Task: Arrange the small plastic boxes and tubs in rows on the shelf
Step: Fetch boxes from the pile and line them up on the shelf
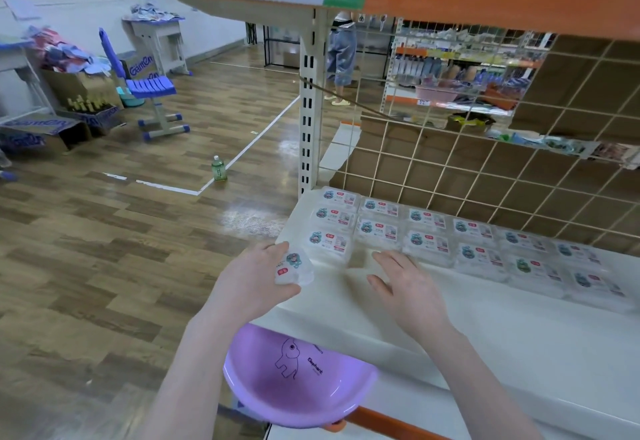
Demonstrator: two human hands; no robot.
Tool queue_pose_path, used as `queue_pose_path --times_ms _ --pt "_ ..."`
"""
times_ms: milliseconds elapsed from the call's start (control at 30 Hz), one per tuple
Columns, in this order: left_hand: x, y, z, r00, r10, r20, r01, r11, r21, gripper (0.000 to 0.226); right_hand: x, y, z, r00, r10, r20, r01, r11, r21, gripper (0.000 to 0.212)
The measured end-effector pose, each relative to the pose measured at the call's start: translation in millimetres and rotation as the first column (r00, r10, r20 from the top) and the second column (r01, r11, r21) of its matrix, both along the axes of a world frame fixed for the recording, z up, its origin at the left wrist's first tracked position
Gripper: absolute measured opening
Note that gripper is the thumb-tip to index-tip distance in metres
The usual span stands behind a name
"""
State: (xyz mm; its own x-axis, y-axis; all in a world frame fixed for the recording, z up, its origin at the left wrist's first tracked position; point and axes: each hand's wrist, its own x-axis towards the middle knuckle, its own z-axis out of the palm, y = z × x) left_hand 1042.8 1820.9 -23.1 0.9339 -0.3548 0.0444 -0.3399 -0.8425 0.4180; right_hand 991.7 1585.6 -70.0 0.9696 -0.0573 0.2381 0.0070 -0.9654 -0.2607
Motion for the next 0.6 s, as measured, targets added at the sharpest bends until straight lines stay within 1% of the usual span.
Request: queue_pose_path --times_ms 200,367,500,600 --pt "-7 -30 -5 0.996 -0.083 -0.017 0.083 0.996 0.03 0.06 -38 -42 -3 0.99 -0.134 -0.046 0.133 0.991 -0.014 0.038" --pt "-15 -60 -7 0.985 -0.173 -0.023 0.173 0.984 0.039 0.071 -62 -73 -4 0.972 -0.222 -0.076 0.222 0.975 -0.007 0.034" --pt "-24 -84 -10 0.977 -0.213 -0.023 0.214 0.97 0.115 0.069 -75 -94 -3 0.959 -0.279 -0.058 0.281 0.959 0.033 0.027" --pt "-31 -101 -11 0.972 -0.237 -0.015 0.236 0.957 0.167 0.064 -80 -106 -4 0.962 -0.267 -0.057 0.27 0.961 0.062 0.027"
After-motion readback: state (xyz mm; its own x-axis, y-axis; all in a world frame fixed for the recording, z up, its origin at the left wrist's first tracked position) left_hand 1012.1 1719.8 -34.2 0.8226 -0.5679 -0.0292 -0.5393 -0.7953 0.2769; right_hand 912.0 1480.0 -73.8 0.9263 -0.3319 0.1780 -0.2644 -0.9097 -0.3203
